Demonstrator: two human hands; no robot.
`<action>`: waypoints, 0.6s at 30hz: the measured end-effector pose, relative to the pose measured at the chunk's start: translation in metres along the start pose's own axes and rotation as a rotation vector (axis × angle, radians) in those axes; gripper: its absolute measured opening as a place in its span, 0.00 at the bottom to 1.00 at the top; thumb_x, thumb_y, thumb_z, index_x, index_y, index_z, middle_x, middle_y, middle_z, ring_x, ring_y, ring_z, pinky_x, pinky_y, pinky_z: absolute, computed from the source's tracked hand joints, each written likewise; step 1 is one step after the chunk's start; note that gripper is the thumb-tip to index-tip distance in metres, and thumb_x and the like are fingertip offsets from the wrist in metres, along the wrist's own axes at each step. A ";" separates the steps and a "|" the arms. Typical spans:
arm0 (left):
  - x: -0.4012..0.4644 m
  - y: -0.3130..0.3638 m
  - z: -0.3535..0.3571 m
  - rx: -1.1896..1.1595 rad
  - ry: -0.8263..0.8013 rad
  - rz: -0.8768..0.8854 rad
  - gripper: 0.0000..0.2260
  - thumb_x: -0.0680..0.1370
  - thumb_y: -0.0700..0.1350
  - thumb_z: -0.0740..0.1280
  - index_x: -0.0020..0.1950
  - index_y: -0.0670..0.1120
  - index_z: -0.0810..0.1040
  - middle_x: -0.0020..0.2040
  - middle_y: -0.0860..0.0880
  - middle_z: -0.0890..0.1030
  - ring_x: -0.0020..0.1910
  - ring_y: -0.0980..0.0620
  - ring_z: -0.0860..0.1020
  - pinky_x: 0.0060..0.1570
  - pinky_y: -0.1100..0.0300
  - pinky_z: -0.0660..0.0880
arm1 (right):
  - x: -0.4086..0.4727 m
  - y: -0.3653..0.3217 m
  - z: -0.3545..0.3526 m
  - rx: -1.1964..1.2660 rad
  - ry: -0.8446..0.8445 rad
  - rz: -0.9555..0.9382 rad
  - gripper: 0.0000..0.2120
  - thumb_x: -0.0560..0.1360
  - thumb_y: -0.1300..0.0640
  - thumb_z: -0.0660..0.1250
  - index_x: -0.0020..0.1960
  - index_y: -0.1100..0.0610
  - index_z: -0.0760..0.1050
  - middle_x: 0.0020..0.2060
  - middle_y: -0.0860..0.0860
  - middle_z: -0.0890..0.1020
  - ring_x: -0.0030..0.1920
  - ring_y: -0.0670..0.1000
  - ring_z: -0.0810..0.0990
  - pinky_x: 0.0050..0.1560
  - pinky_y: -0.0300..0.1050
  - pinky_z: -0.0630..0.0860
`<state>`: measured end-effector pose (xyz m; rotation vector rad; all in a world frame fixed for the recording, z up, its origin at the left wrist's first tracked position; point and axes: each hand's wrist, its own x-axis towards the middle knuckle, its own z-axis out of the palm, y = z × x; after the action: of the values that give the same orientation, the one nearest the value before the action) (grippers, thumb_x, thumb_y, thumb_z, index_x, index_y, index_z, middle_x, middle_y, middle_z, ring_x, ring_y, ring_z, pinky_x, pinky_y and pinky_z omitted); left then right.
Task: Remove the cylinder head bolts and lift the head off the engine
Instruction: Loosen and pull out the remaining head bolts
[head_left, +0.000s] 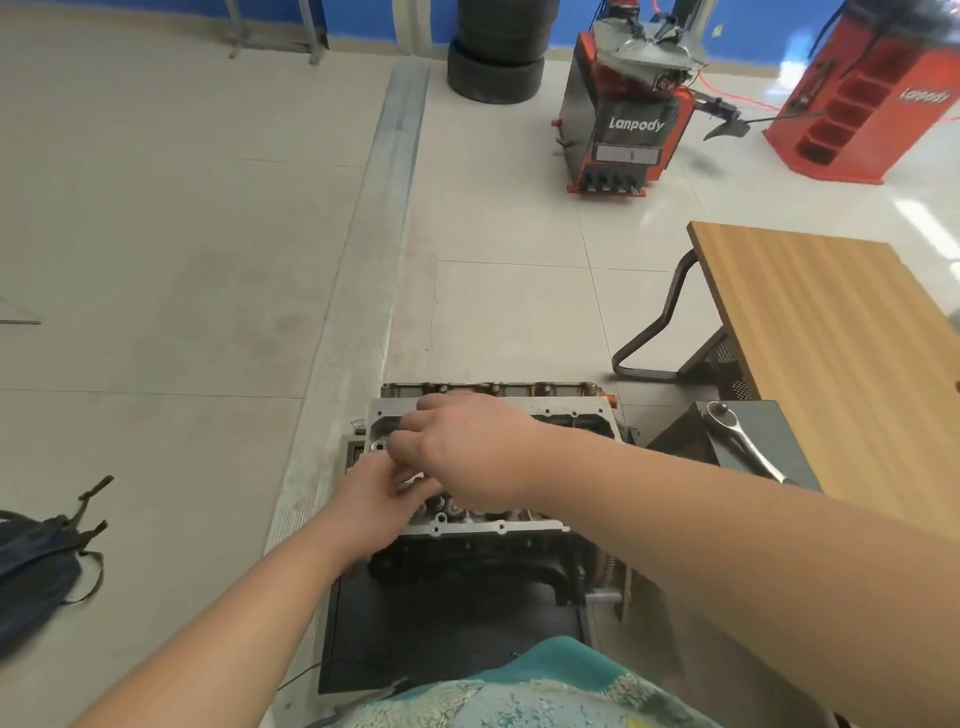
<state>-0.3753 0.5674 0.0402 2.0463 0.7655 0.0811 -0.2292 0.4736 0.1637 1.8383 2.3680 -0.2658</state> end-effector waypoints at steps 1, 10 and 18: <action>0.003 -0.004 0.000 0.051 -0.028 0.018 0.12 0.83 0.47 0.68 0.43 0.62 0.78 0.40 0.72 0.81 0.42 0.69 0.81 0.37 0.70 0.71 | -0.001 -0.001 -0.002 0.046 -0.003 -0.024 0.14 0.77 0.62 0.67 0.62 0.53 0.77 0.53 0.49 0.81 0.51 0.53 0.74 0.52 0.52 0.77; 0.022 -0.008 -0.006 0.006 -0.161 0.146 0.08 0.78 0.55 0.77 0.54 0.65 0.81 0.51 0.68 0.84 0.54 0.69 0.80 0.51 0.68 0.78 | 0.014 -0.008 -0.013 -0.066 -0.113 0.368 0.05 0.84 0.54 0.63 0.53 0.53 0.76 0.36 0.48 0.72 0.38 0.55 0.76 0.31 0.44 0.63; 0.024 -0.010 -0.014 -0.008 -0.070 0.218 0.18 0.71 0.54 0.82 0.47 0.75 0.78 0.47 0.71 0.82 0.49 0.68 0.80 0.41 0.67 0.76 | 0.019 -0.015 -0.020 -0.036 -0.131 0.456 0.20 0.85 0.41 0.58 0.49 0.55 0.76 0.34 0.50 0.75 0.35 0.55 0.77 0.29 0.44 0.64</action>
<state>-0.3655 0.5943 0.0347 2.1074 0.4969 0.1345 -0.2488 0.4922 0.1804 2.1963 1.7927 -0.2769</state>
